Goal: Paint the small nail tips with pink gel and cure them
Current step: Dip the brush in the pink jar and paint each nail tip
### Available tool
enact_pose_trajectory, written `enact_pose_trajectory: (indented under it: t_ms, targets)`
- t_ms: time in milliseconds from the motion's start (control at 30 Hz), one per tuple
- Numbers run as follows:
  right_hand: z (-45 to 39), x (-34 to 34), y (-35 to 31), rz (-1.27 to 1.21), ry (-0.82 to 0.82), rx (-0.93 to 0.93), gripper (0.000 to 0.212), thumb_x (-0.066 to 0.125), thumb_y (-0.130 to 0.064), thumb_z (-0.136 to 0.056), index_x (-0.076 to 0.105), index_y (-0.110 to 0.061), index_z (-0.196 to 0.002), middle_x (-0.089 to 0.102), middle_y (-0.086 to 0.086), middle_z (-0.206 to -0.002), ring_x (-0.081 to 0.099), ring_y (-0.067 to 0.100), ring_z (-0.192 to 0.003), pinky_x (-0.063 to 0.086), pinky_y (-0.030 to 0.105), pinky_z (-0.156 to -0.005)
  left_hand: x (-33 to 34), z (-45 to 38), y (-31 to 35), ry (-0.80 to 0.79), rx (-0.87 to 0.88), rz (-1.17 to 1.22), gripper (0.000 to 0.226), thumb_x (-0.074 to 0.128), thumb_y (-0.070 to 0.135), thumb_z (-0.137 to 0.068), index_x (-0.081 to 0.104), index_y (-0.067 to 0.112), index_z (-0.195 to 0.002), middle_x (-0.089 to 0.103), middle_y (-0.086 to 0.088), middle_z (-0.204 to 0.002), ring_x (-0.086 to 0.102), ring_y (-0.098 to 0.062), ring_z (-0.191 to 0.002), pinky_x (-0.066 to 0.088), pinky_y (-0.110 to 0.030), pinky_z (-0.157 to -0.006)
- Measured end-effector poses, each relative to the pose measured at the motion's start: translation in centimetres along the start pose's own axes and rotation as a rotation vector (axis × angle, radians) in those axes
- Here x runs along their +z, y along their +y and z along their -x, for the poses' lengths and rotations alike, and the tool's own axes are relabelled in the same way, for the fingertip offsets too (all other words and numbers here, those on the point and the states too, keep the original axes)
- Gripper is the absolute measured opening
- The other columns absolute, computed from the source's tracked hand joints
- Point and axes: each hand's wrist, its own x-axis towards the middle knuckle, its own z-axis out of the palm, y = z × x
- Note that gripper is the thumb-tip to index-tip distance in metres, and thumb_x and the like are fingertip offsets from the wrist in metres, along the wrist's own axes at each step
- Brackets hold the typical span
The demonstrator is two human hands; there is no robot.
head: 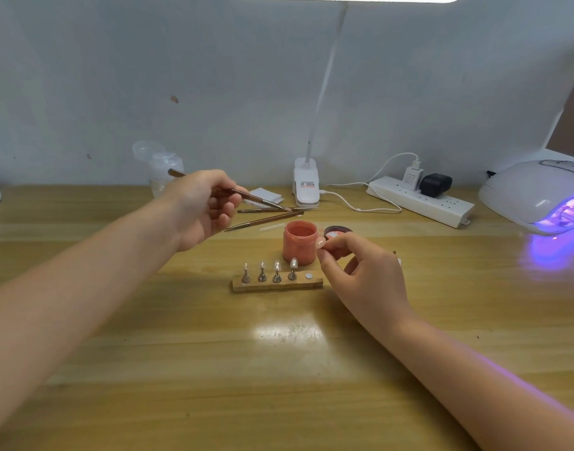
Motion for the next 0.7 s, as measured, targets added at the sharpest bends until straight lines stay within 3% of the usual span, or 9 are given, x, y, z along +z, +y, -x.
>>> enact_pose_trajectory:
  t_ms: [67,200,267,333,467,600,700]
  targets:
    - [0.0,0.0,0.0,0.001,-0.01,-0.007,0.007,0.069,-0.02,-0.086,0.07,-0.026,-0.089,0.066,-0.017,-0.078,0.052,0.01,-0.053,0.044,0.026,-0.057,-0.1,1.4,-1.2,-0.043,0.184,-0.036,0.023,0.053,0.012,-0.093,0.071,0.006,-0.08,0.06,-0.002,-0.058,0.052,-0.008,-0.046,0.044,-0.017,-0.04]
    - [0.0,-0.1,0.1,0.006,-0.025,-0.022,0.006,0.07,-0.021,-0.086,0.071,-0.025,-0.091,0.067,-0.015,-0.08,0.053,0.008,-0.058,0.036,0.015,-0.055,0.0,5.3,-4.8,-0.059,0.682,-0.358,0.014,0.06,0.024,-0.09,0.075,0.023,-0.089,0.07,0.0,-0.072,0.062,-0.01,-0.058,0.051,-0.019,-0.053]
    - [-0.1,0.0,0.1,0.011,-0.01,-0.023,0.005,0.071,-0.02,-0.085,0.072,-0.024,-0.089,0.067,-0.015,-0.079,0.052,0.009,-0.058,0.035,0.013,-0.055,0.1,6.7,-6.2,-0.103,0.806,-0.456,0.016,0.06,0.033,-0.089,0.072,0.027,-0.098,0.07,0.002,-0.079,0.065,-0.009,-0.066,0.053,-0.021,-0.059]
    - [-0.1,0.0,0.1,0.014,0.006,-0.026,0.005,0.071,-0.02,-0.085,0.072,-0.025,-0.087,0.067,-0.015,-0.078,0.052,0.01,-0.056,0.034,0.012,-0.055,0.2,7.3,-7.0,-0.121,0.895,-0.571,0.021,0.054,0.037,-0.091,0.068,0.028,-0.104,0.069,0.007,-0.082,0.066,-0.013,-0.074,0.053,-0.024,-0.063]
    - [-0.1,-0.1,0.1,0.022,0.011,-0.049,0.006,0.072,-0.018,-0.085,0.072,-0.023,-0.088,0.067,-0.015,-0.077,0.049,0.009,-0.051,0.035,0.017,-0.057,0.4,7.4,-7.6,-0.129,0.98,-0.641,0.018,0.056,0.027,-0.093,0.066,0.021,-0.107,0.066,0.018,-0.086,0.064,-0.007,-0.081,0.045,-0.012,-0.069]
    - [-0.1,-0.1,0.1,0.034,0.014,-0.066,0.006,0.072,-0.017,-0.085,0.072,-0.022,-0.088,0.062,-0.02,-0.074,0.049,0.006,-0.051,0.033,0.013,-0.056,0.5,7.6,-7.8,-0.164,1.035,-0.671,0.021,0.057,0.024,-0.093,0.068,0.016,-0.109,0.068,0.011,-0.091,0.066,-0.009,-0.087,0.049,-0.017,-0.073]
    - [-0.1,-0.1,0.1,0.024,0.015,-0.065,0.005,0.071,-0.016,-0.085,0.072,-0.02,-0.088,0.066,-0.014,-0.076,0.048,0.006,-0.05,0.034,0.017,-0.057,0.7,7.7,-7.9,-0.178,1.037,-0.688,0.025,0.053,0.024,-0.091,0.07,0.011,-0.104,0.068,0.006,-0.089,0.065,-0.01,-0.085,0.05,-0.021,-0.073]
